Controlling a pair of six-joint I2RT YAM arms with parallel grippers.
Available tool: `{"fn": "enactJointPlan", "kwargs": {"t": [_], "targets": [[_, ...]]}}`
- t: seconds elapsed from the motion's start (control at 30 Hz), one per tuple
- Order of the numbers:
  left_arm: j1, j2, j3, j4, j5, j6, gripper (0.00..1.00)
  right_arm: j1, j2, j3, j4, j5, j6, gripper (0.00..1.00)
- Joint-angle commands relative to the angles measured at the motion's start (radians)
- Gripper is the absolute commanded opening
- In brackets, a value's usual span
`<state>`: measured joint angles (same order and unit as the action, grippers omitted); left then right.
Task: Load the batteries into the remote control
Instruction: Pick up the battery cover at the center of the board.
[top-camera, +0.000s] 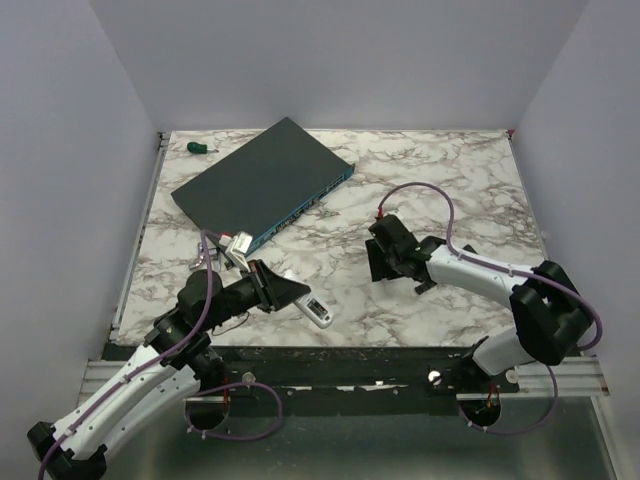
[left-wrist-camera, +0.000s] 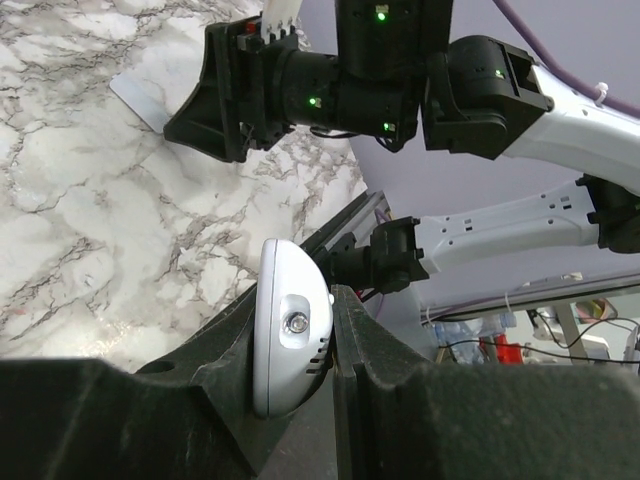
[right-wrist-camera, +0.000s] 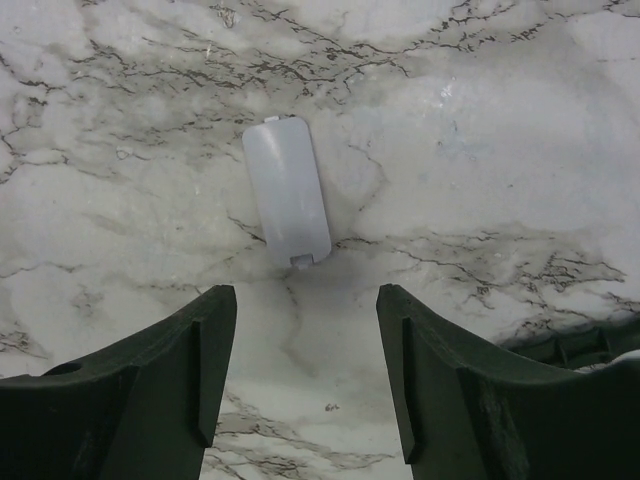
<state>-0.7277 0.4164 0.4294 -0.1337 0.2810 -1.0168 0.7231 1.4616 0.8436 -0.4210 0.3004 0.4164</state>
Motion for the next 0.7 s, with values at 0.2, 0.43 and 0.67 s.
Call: {"fn": "enactJointPlan", "kwargs": {"t": [0.2,0.43,0.67], "targets": [[0.005,-0.006,0.025,-0.012,-0.005,0.007,0.0,-0.077,0.092,0.056,0.077,-0.154,-0.112,0.62],[0.005,-0.012,0.025,-0.015,-0.007,0.003,0.0,-0.078,0.157,0.08,0.079,-0.149,-0.123,0.61],[0.007,-0.025,0.03,-0.034,-0.017,0.007,0.0,-0.077,0.198,0.092,0.07,-0.144,-0.12,0.52]]}}
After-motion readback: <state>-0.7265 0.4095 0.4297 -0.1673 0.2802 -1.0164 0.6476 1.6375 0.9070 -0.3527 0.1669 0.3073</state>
